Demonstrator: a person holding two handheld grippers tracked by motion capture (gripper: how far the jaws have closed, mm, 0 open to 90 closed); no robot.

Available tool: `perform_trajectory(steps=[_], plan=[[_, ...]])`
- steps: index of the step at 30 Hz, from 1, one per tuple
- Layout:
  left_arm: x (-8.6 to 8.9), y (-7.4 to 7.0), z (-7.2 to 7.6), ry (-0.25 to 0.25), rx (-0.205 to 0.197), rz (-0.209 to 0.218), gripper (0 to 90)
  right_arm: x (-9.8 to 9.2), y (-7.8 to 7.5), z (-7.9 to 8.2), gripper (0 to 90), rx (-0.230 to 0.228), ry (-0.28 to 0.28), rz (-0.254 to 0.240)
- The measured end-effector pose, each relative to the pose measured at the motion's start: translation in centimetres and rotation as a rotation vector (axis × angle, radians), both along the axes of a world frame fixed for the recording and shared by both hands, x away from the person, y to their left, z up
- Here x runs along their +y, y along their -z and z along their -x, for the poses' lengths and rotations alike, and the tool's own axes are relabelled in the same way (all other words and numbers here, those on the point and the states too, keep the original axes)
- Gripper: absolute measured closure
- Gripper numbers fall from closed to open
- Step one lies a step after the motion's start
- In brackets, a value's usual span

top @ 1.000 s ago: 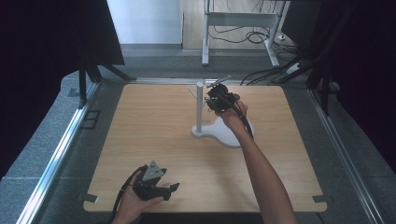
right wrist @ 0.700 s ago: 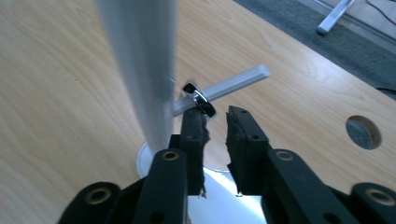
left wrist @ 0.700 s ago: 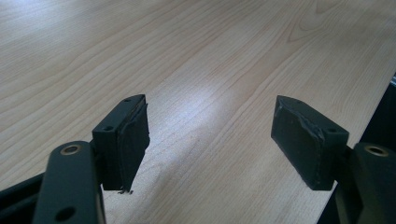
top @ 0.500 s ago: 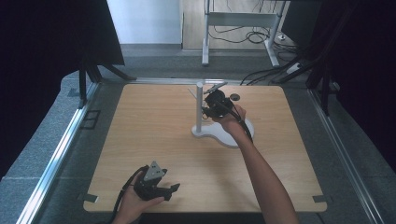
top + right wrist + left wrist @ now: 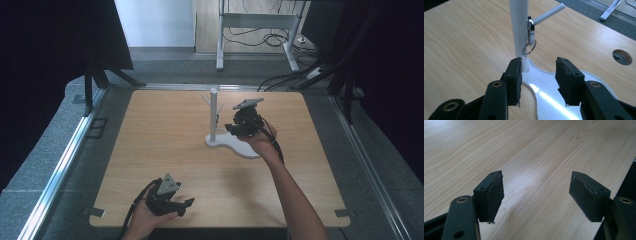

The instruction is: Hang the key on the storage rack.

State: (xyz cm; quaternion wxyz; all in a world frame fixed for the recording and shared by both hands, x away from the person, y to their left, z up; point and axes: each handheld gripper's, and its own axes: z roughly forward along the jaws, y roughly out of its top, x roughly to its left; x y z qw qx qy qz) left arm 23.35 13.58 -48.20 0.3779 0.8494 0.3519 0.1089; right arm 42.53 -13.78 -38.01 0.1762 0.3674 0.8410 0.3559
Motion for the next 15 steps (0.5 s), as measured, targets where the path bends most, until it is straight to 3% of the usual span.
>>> perform_trajectory(steps=[3,10,15], plan=[[0.0,0.0,0.0,-0.002,0.0,0.002,28.2,-0.6,0.1,0.8,56.0,-0.003,-0.006,-0.021],[-0.1,0.1,0.0,-0.003,-0.002,-0.004,28.2,-2.4,0.6,4.3,54.3,-0.013,-0.035,-0.103],[-0.2,0.2,0.0,0.002,0.001,-0.011,28.2,-3.3,1.5,6.1,53.7,-0.014,-0.046,-0.125]])
